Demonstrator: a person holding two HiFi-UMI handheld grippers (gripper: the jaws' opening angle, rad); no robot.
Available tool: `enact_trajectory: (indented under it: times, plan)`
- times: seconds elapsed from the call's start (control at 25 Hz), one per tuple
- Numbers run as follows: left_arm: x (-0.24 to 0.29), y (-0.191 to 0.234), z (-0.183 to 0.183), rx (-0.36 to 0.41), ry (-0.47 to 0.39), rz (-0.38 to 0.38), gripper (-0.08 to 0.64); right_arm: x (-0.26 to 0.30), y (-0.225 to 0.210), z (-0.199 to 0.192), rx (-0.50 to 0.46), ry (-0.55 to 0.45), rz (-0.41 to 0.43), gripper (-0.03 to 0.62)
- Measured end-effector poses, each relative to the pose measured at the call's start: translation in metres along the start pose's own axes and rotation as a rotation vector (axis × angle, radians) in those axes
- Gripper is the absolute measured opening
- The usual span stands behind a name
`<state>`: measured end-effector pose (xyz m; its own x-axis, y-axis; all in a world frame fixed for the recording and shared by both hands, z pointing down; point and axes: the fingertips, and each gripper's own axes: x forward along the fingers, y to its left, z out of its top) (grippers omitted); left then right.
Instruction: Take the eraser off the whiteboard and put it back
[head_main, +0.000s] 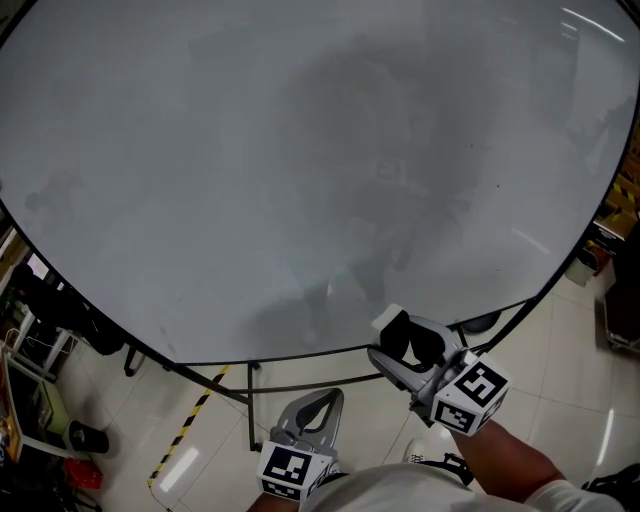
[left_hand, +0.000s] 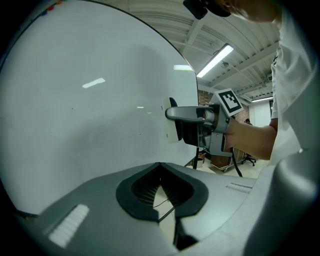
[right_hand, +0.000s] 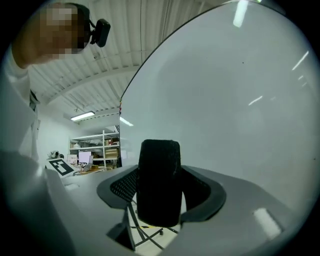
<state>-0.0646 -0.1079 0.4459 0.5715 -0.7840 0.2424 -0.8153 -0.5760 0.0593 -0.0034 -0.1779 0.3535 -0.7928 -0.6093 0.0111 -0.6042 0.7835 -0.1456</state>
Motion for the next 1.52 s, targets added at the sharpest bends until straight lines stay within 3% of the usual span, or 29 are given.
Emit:
enact_trajectory:
  times: [0.28, 0.44, 0.72, 1.52]
  plan:
    - [-0.006, -0.001, 0.015, -0.084, -0.041, -0.03, 0.017, -0.03, 0.014, -0.021, -0.018, 0.051, 0.059, 0.253]
    - [-0.006, -0.007, 0.023, -0.075, -0.055, -0.049, 0.017, -0.047, 0.013, -0.035, 0.02, 0.071, 0.067, 0.253]
    - [-0.002, -0.014, 0.022, -0.05, -0.057, -0.069, 0.017, -0.076, 0.009, -0.059, -0.042, 0.139, 0.013, 0.253]
    - [-0.003, -0.021, 0.026, 0.002, -0.068, -0.061, 0.017, -0.079, 0.013, -0.073, -0.045, 0.169, 0.022, 0.253]
